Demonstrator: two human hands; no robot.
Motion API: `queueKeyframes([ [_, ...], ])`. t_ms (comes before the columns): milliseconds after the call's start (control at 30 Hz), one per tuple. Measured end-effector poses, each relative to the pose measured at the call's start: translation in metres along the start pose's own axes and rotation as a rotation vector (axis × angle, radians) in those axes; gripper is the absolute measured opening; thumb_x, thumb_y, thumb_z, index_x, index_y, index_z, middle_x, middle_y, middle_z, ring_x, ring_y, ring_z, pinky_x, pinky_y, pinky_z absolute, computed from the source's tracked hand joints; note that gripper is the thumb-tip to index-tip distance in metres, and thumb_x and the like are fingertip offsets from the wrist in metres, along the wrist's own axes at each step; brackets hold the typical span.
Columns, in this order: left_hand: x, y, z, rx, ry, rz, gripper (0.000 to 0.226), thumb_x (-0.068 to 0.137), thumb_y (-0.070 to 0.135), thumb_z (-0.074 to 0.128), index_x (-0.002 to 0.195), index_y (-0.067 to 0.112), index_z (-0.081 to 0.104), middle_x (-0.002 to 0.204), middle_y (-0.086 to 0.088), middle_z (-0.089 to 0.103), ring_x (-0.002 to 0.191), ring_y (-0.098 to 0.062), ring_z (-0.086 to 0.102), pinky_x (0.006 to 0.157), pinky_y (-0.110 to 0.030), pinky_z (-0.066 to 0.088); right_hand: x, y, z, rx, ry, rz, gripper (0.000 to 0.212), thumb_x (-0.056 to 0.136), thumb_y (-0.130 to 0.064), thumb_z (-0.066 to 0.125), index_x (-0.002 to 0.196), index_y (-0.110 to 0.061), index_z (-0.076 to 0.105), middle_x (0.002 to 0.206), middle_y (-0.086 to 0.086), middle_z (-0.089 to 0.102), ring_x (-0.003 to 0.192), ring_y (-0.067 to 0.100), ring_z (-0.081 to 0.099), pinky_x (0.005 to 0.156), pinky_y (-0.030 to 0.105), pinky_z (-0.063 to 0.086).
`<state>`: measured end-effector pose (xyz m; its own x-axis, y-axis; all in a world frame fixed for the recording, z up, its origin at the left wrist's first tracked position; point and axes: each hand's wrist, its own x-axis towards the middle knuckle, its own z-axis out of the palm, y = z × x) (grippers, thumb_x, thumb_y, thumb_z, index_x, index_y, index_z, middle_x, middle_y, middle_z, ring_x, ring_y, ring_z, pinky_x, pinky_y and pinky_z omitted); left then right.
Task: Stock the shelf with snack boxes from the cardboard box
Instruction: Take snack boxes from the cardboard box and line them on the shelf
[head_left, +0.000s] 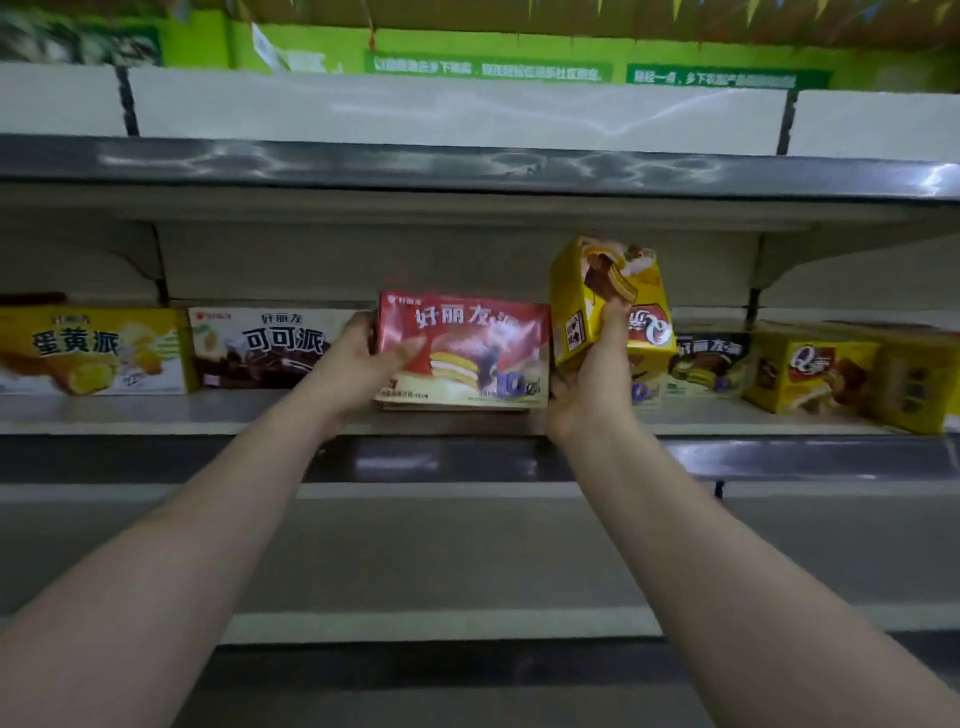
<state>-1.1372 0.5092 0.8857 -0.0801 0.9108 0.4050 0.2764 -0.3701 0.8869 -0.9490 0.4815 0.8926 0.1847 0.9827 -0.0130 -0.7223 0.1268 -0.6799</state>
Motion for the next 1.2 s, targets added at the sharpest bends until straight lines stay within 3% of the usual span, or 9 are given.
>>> queueKeyframes([
  [167, 0.023, -0.028, -0.014, 0.297, 0.034, -0.064, 0.045, 0.079, 0.042, 0.076, 0.113, 0.027, 0.050, 0.132, -0.009, 0.051, 0.110, -0.024, 0.059, 0.096, -0.037, 0.050, 0.020, 0.016, 0.001, -0.013, -0.038, 0.013, 0.053, 0.089, -0.060, 0.052, 0.129, -0.026, 0.054, 0.113, 0.001, 0.069, 0.093, 0.015, 0.067, 0.060, 0.026, 0.051],
  [267, 0.025, -0.030, -0.013, 0.210, 0.011, -0.124, 0.069, 0.076, 0.027, 0.080, 0.132, 0.017, 0.042, 0.129, -0.006, 0.054, 0.108, -0.021, 0.060, 0.097, -0.041, 0.050, 0.026, 0.018, 0.002, -0.039, -0.048, 0.034, 0.055, 0.087, -0.062, 0.052, 0.129, -0.027, 0.054, 0.114, 0.001, 0.068, 0.093, 0.015, 0.066, 0.065, 0.028, 0.051],
  [433, 0.025, -0.030, -0.005, 0.195, -0.088, -0.086, 0.043, 0.085, 0.015, 0.072, 0.115, 0.023, 0.043, 0.097, 0.011, 0.059, 0.091, -0.006, 0.057, 0.086, -0.026, 0.044, 0.037, 0.026, 0.005, -0.085, -0.006, 0.036, 0.059, 0.083, -0.063, 0.057, 0.128, -0.025, 0.050, 0.110, 0.001, 0.068, 0.090, 0.016, 0.066, 0.071, 0.031, 0.052],
  [533, 0.029, -0.032, -0.005, 0.164, -0.081, -0.107, 0.044, 0.084, 0.018, 0.073, 0.117, 0.023, 0.045, 0.105, 0.006, 0.062, 0.102, -0.014, 0.059, 0.096, -0.033, 0.045, 0.043, 0.030, 0.008, -0.104, 0.042, 0.024, 0.066, 0.080, -0.067, 0.058, 0.130, -0.026, 0.046, 0.114, 0.001, 0.065, 0.094, 0.018, 0.064, 0.071, 0.033, 0.051],
  [667, 0.034, -0.035, 0.001, 0.129, -0.061, -0.139, 0.046, 0.082, 0.016, 0.075, 0.121, 0.018, 0.051, 0.120, -0.003, 0.063, 0.113, -0.020, 0.058, 0.103, -0.039, 0.044, 0.047, 0.033, 0.009, -0.094, 0.053, 0.018, 0.069, 0.079, -0.067, 0.059, 0.132, -0.026, 0.046, 0.116, 0.001, 0.064, 0.099, 0.020, 0.063, 0.088, 0.040, 0.052],
  [833, 0.037, -0.035, 0.007, 0.134, -0.017, -0.244, 0.099, 0.078, 0.024, 0.080, 0.149, 0.009, 0.012, 0.136, -0.007, 0.049, 0.122, -0.021, 0.049, 0.104, -0.035, 0.040, 0.043, 0.027, 0.004, 0.005, 0.039, 0.026, 0.063, 0.080, -0.056, 0.066, 0.132, -0.025, 0.047, 0.111, 0.002, 0.067, 0.092, 0.018, 0.067, 0.074, 0.033, 0.056],
  [933, 0.026, -0.024, 0.017, 0.377, 0.153, -0.265, 0.126, 0.073, 0.040, 0.082, 0.153, 0.018, -0.013, 0.160, -0.017, 0.006, 0.146, -0.031, 0.015, 0.117, -0.042, 0.022, 0.038, 0.015, -0.002, 0.063, 0.035, 0.023, 0.054, 0.084, -0.048, 0.066, 0.128, -0.023, 0.047, 0.112, 0.001, 0.065, 0.089, 0.014, 0.063, 0.058, 0.025, 0.048],
  [1033, 0.011, 0.001, 0.033, 0.618, 0.359, -0.144, 0.119, 0.077, 0.048, 0.075, 0.154, 0.016, -0.010, 0.159, -0.017, -0.018, 0.147, -0.034, -0.012, 0.120, -0.045, 0.004, 0.037, -0.003, -0.010, 0.118, 0.030, 0.060, 0.050, 0.085, -0.045, 0.067, 0.124, -0.019, 0.049, 0.113, 0.004, 0.061, 0.092, 0.017, 0.059, 0.076, 0.028, 0.047],
  [1200, -0.007, 0.048, 0.087, 0.678, 0.331, 0.120, 0.075, 0.092, 0.044, 0.056, 0.146, 0.001, 0.026, 0.158, -0.024, -0.001, 0.147, -0.036, -0.002, 0.119, -0.042, 0.008, 0.027, -0.045, -0.041, 0.010, -0.043, 0.158, 0.028, 0.087, -0.039, 0.067, 0.097, -0.016, 0.055, 0.095, 0.007, 0.057, 0.083, 0.018, 0.055, 0.086, 0.029, 0.047],
])
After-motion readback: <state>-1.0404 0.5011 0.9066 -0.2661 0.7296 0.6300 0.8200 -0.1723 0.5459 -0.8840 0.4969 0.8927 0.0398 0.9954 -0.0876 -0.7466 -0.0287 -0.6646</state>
